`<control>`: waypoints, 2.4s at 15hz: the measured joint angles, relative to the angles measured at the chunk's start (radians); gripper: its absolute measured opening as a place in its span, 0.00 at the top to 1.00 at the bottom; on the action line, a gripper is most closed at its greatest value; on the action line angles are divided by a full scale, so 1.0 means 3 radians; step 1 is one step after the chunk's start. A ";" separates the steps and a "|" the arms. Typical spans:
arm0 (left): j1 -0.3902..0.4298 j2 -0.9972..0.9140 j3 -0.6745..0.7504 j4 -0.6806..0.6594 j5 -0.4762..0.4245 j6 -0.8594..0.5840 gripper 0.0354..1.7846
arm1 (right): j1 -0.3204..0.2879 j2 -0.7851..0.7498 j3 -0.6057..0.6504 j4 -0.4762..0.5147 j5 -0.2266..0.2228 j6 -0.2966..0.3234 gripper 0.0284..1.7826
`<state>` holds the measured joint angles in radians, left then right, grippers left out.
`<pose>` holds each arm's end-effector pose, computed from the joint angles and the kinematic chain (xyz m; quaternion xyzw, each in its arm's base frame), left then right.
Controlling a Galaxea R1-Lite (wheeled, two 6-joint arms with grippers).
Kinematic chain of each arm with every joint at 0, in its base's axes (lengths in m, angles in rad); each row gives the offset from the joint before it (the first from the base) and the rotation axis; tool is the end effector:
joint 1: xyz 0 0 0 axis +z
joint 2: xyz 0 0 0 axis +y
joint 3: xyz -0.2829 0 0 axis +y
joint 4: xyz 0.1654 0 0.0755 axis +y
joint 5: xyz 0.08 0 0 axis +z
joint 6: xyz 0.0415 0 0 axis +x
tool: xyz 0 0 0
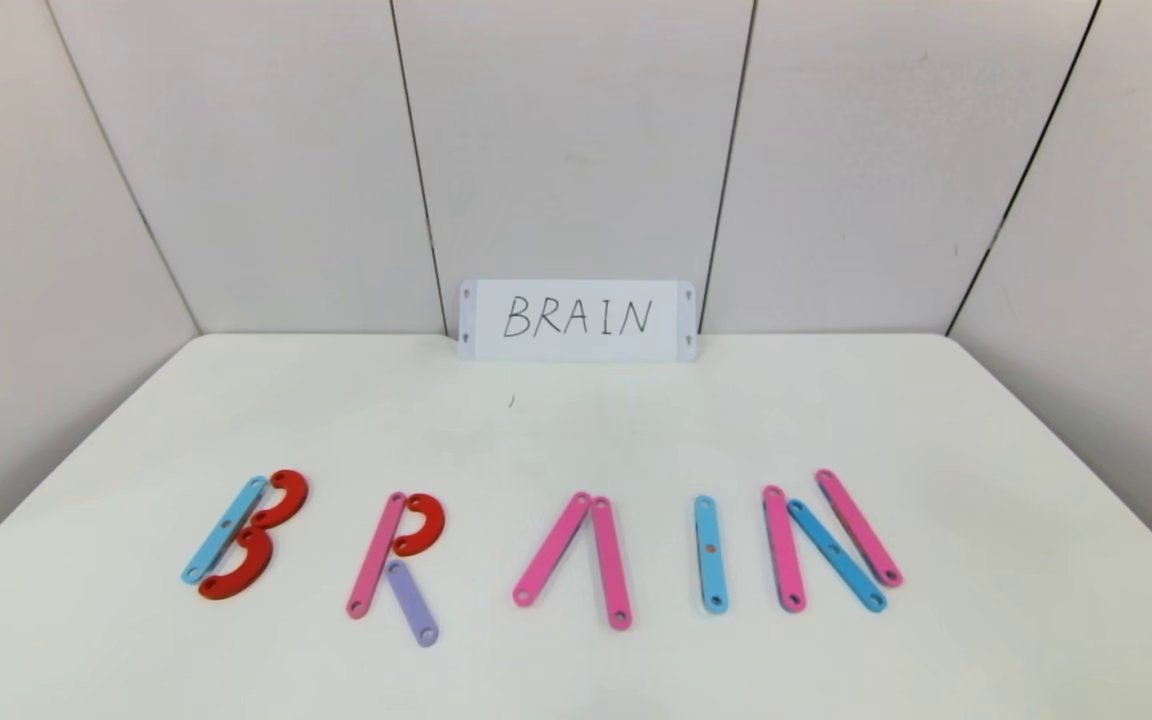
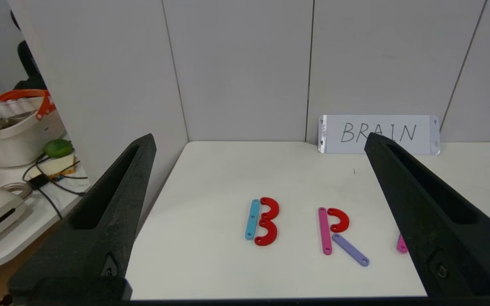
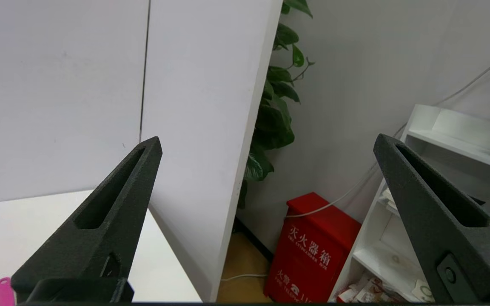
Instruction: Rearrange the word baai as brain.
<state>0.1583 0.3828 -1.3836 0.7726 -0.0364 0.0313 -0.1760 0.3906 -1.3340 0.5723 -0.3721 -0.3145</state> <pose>-0.1167 -0.0202 0.3131 0.0266 -0.1124 0.0623 0.9914 -0.1159 0.0053 0.3290 -0.1303 -0.1397 -0.2915 0.9373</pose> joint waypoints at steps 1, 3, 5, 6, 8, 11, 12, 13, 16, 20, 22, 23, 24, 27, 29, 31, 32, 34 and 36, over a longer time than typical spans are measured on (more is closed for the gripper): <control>0.0028 -0.0097 -0.0004 0.0057 -0.0002 0.0052 0.03 | 0.0014 -0.0104 -0.0075 0.0112 0.0022 -0.0042 0.03; 0.0067 -0.0255 -0.0049 0.0186 -0.0009 0.0102 0.03 | 0.0167 -0.0252 -0.0218 0.0250 0.0006 -0.0121 0.03; 0.0083 -0.0328 -0.0174 0.0377 -0.0013 0.0097 0.03 | 0.0428 -0.0333 -0.0298 0.0358 -0.0114 -0.0170 0.03; 0.0083 -0.0348 -0.0242 0.0438 -0.0020 0.0097 0.03 | 0.0502 -0.0391 -0.0312 0.0462 -0.0179 -0.0179 0.03; 0.0080 -0.0370 -0.0319 0.0452 -0.0034 0.0101 0.03 | 0.0557 -0.0539 -0.0299 0.0665 -0.0213 -0.0186 0.03; 0.0062 -0.0382 -0.0413 0.0467 -0.0018 0.0094 0.03 | 0.0574 -0.0770 -0.0245 0.0708 -0.0215 -0.0204 0.03; 0.0038 -0.0383 -0.0462 0.0465 -0.0005 0.0094 0.03 | 0.0576 -0.0848 -0.0234 0.0721 -0.0225 -0.0235 0.03; 0.0012 -0.0382 -0.0523 0.0473 0.0004 0.0094 0.03 | 0.0577 -0.0923 -0.0226 0.0759 -0.0233 -0.0254 0.03; -0.0037 -0.0383 -0.0757 0.0748 0.0008 0.0065 0.03 | 0.0580 -0.1110 -0.0200 0.0919 -0.0220 -0.0262 0.03; -0.0356 -0.0355 -0.0967 0.0800 0.0189 0.0237 0.03 | 0.0580 -0.1248 -0.0162 0.0928 -0.0204 -0.0263 0.03; -0.0423 -0.0401 -0.0928 0.0835 0.0233 0.0266 0.03 | 0.0581 -0.1285 -0.0125 0.0930 -0.0201 -0.0260 0.03; -0.0446 -0.0462 -0.0851 0.0845 0.0231 0.0275 0.03 | 0.0584 -0.1294 -0.0123 0.0930 -0.0203 -0.0260 0.03; -0.0467 -0.0528 -0.0765 0.0856 0.0231 0.0276 0.03 | 0.0582 -0.1296 -0.0121 0.0929 -0.0206 -0.0258 0.03; -0.0485 -0.0773 -0.0465 0.0834 0.0246 0.0280 0.03 | 0.0582 -0.1296 -0.0122 0.0899 -0.0239 -0.0252 0.03; -0.0493 -0.0931 -0.0279 0.0784 0.0360 0.0299 0.03 | 0.0581 -0.1298 -0.0122 0.0757 -0.0199 -0.0225 0.03; -0.0499 -0.1068 -0.0030 0.0501 0.0538 0.0423 0.03 | 0.0581 -0.1298 -0.0030 0.0394 -0.0106 -0.0236 0.03; -0.0501 -0.1132 0.0140 0.0271 0.0620 0.0490 0.03 | 0.0581 -0.1298 0.0067 0.0135 -0.0040 -0.0245 0.03; -0.0511 -0.1209 0.0382 -0.0167 0.0809 0.0524 0.03 | 0.0581 -0.1298 0.0277 -0.0406 0.0073 -0.0235 0.03; -0.0516 -0.1252 0.0604 -0.0314 0.0855 0.0521 0.03 | 0.0581 -0.1298 0.0576 -0.0903 0.0117 -0.0212 0.03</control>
<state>0.0036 0.0072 -1.2026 0.6783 0.2202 0.1874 -0.0017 0.0013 -1.1613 0.3015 -0.3370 -0.3781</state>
